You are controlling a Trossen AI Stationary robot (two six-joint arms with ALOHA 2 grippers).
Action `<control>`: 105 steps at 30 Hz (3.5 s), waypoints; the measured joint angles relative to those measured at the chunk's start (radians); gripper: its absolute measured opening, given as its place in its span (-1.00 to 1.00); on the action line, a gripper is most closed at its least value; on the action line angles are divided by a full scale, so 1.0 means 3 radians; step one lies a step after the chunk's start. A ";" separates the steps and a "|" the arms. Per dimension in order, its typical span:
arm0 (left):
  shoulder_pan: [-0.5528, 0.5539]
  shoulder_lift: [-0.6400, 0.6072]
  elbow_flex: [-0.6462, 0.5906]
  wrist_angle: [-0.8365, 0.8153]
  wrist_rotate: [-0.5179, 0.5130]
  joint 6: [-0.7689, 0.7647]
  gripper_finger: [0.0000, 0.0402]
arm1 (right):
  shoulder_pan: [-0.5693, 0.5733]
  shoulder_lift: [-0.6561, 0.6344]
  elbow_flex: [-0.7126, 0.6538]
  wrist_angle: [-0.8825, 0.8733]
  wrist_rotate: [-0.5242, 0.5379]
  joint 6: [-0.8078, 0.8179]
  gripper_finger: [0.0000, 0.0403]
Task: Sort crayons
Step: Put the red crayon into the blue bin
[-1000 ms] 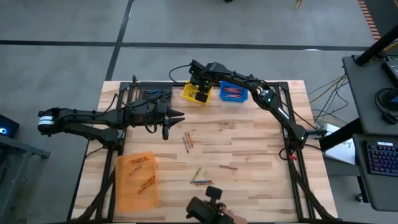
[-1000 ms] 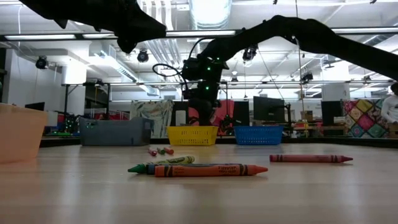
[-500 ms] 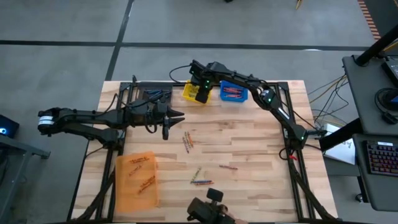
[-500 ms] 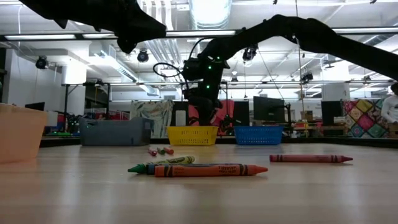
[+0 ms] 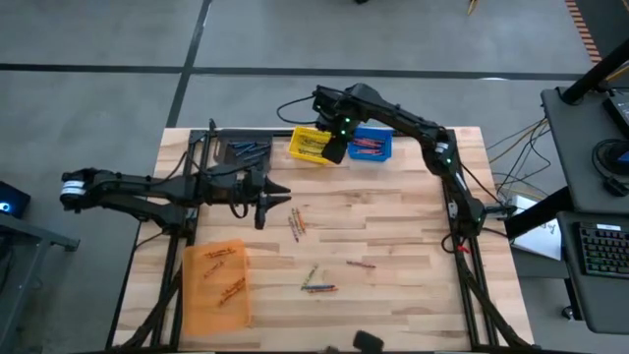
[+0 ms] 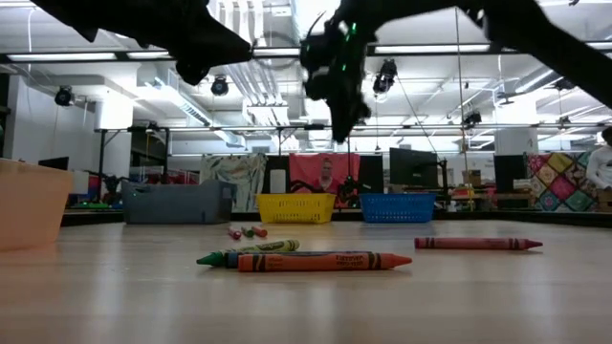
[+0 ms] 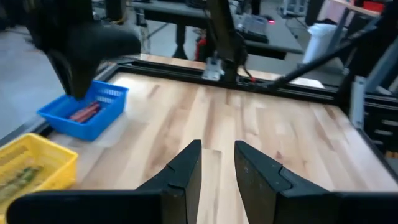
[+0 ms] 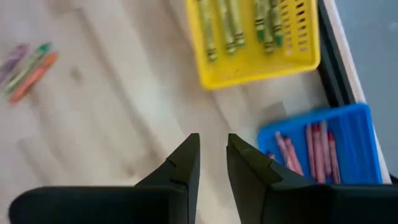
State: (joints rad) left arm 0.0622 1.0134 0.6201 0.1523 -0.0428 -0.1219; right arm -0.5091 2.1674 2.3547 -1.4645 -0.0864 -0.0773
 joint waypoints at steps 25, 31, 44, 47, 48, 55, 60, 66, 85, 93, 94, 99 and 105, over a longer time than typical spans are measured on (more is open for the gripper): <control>-0.0460 0.0714 0.0492 -0.0813 0.0087 0.0221 -0.67 | 0.1762 -0.2115 -0.2549 0.2187 0.0438 0.0560 -0.66; -0.0459 0.1137 0.0943 -0.1967 0.0089 0.0785 -0.67 | 0.2028 -0.2468 -0.3229 0.2577 0.0505 0.0803 -0.66; -0.0456 0.1961 0.1342 -0.2518 -0.0004 0.1696 -0.61 | 0.2356 -0.3207 -0.4441 0.3259 0.0934 0.1474 -0.66; -0.0455 0.2056 0.1363 -0.2541 -0.0007 0.1775 -0.56 | 0.2416 -0.3345 -0.4698 0.3596 0.0986 0.1512 -0.66; -0.0455 0.2072 0.1364 -0.2541 -0.0009 0.1795 -0.54 | 0.2427 -0.3387 -0.4776 0.3705 0.0990 0.1515 -0.66; -0.0455 0.2093 0.1321 -0.2502 -0.0181 0.2048 -0.35 | 0.2440 -0.3490 -0.5092 0.4169 0.0995 0.1512 -0.66; -0.0455 0.2093 0.1308 -0.2278 -0.0255 0.2201 -0.27 | 0.2440 -0.3470 -0.5100 0.4212 0.0997 0.1509 -0.66; -0.0447 0.2193 0.1308 -0.2248 -0.0264 0.2375 -0.27 | 0.2440 -0.3468 -0.5100 0.4211 0.0996 0.1509 -0.66; -0.0289 0.2566 0.1308 -0.2219 -0.0268 0.2493 -0.27 | 0.2440 -0.3468 -0.5100 0.4206 0.0993 0.1508 -0.66; -0.0283 0.2574 0.1308 -0.2216 -0.0264 0.2532 -0.32 | 0.2440 -0.3468 -0.5100 0.4207 0.0993 0.1507 -0.66; -0.0283 0.2574 0.1308 -0.2217 -0.0257 0.2532 -0.34 | 0.2440 -0.3468 -0.5100 0.4207 0.0993 0.1507 -0.66; -0.0279 0.2575 0.1306 -0.2221 -0.0165 0.2533 -0.44 | 0.2440 -0.3468 -0.5100 0.4208 0.0993 0.1507 -0.66; -0.0281 0.2576 0.1304 -0.2225 -0.0149 0.2508 -0.53 | 0.2440 -0.3467 -0.5100 0.4211 0.0993 0.1507 -0.66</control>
State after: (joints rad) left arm -0.0221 1.7863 1.0112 -0.5152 -0.0875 0.6304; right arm 0.2230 1.1275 0.8246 -0.2012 0.2115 0.3748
